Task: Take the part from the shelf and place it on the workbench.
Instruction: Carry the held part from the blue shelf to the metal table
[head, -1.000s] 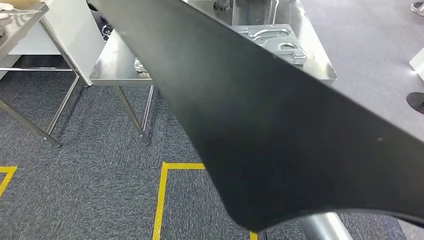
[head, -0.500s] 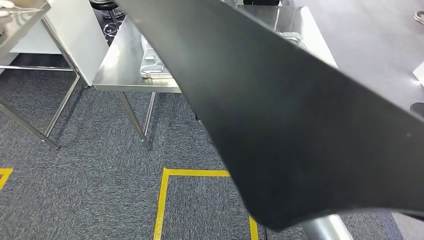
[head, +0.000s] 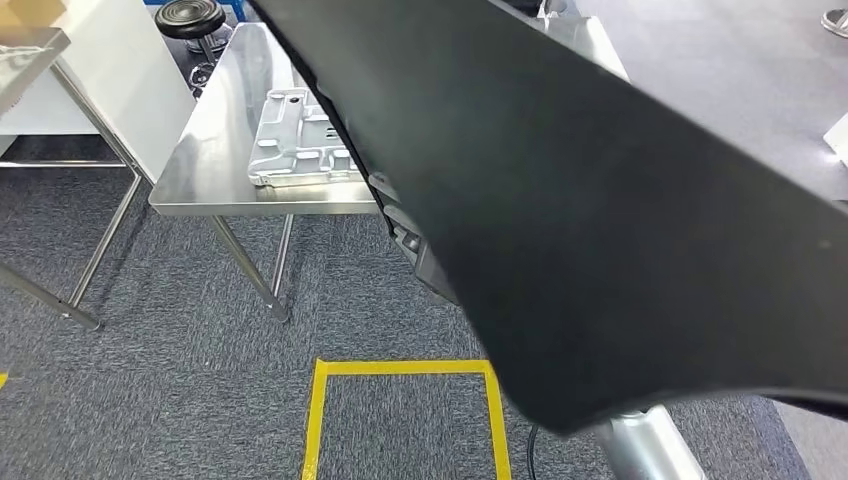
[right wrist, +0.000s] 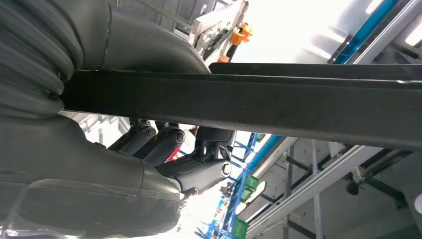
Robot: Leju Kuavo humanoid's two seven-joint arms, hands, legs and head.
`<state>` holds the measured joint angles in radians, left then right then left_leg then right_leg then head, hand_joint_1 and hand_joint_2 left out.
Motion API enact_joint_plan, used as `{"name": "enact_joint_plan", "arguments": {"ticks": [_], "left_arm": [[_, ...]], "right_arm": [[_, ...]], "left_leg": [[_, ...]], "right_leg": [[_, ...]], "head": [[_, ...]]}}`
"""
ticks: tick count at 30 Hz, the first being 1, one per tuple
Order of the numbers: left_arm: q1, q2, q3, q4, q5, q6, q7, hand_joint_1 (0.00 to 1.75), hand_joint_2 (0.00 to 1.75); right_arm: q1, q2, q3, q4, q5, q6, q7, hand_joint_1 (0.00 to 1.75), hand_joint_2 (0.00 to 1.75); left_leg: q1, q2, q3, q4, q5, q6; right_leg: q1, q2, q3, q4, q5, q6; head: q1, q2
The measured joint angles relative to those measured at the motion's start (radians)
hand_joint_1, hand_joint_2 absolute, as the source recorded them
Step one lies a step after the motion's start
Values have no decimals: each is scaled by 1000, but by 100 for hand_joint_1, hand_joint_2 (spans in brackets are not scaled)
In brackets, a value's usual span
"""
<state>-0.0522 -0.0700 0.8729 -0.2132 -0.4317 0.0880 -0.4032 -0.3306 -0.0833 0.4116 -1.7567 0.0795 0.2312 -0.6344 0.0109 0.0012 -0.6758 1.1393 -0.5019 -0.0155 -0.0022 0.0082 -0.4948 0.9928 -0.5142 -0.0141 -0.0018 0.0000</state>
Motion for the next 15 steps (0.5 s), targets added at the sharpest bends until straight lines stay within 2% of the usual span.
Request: {"name": "enact_joint_plan", "arguments": {"ticks": [1, 2, 3, 6, 7, 9, 10, 11, 12, 13, 14, 15], "left_arm": [[1, 0, 0, 0, 1, 1, 0, 0, 175], [1, 0, 0, 0, 1, 2, 0, 0, 175], [2, 0, 0, 0, 1, 2, 0, 0, 175], [2, -1, 0, 0, 1, 3, 0, 0, 175], [1, -1, 0, 0, 1, 3, 0, 0, 175], [-1, -1, 1, 0, 2, 4, 0, 0, 175], [-2, -1, 1, 0, 2, 5, 0, 0, 175], [-2, -1, 1, 0, 3, 6, 0, 0, 175], [0, -1, 1, 0, 4, 7, 0, 0, 175], [1, -1, 2, 0, 5, 8, 0, 0, 175], [2, -2, 4, 0, 8, 9, 0, 0, 175], [3, -2, 5, 0, 10, 11, 0, 0, 175]], "right_arm": [[1, 0, 0, 1, 0, 0, 0, 175, 175], [2, 0, 0, 2, 0, 0, 0, 175, 175], [3, 0, 1, 2, 0, 1, 1, 175, 175], [2, 0, 0, 1, -2, 0, 3, 175, 175], [1, 0, 0, 0, -2, -1, 3, 175, 175], [2, 0, -2, -1, -4, -7, 7, 175, 175], [5, 0, -5, -1, -4, -13, 8, 175, 175], [8, 0, -7, -1, -4, -20, 11, 175, 175], [12, 0, -10, -2, -3, -27, 14, 175, 175], [15, 0, -14, -5, -2, -35, 20, 175, 175], [17, -1, -18, -8, -2, -42, 30, 175, 175], [18, -1, -22, -12, -4, -48, 42, 175, 175]], "left_leg": [[-3, 0, 12, -57, 49, 4], [-5, 0, 20, -94, 86, 9], [-8, -1, 23, -111, 103, 14], [-6, -4, 49, -125, 92, 29], [-4, -4, 63, -131, 87, 34], [-2, -5, 88, -139, 73, 40], [-2, -6, 100, -140, 63, 42], [-2, -7, 111, -140, 53, 42], [-2, -8, 124, -140, 41, 41], [-2, -9, 140, -140, 29, 40], [-2, -10, 157, -140, 16, 37], [-2, -10, 172, -141, 3, 35]], "right_leg": [[1, 1, 11, 0, -11, 4], [1, 2, 18, -2, -21, 9], [2, 3, 23, -2, -27, 16], [3, 3, 27, 22, -22, 34], [2, 3, 7, 62, -19, 39], [-3, 0, -73, 186, -39, 49], [-5, 0, -125, 249, -66, 54], [-7, -1, -166, 287, -95, 57], [-8, -1, -193, 297, -113, 60], [-9, -2, -205, 275, -111, 60], [-10, -2, -203, 226, -81, 59], [-9, -3, -194, 159, -22, 54]], "head": [[0, 0], [0, 0], [-1, 0], [0, 0], [1, 0], [4, 0], [5, 0], [5, 0], [5, 0], [5, 0], [5, 0], [5, 0]]}}
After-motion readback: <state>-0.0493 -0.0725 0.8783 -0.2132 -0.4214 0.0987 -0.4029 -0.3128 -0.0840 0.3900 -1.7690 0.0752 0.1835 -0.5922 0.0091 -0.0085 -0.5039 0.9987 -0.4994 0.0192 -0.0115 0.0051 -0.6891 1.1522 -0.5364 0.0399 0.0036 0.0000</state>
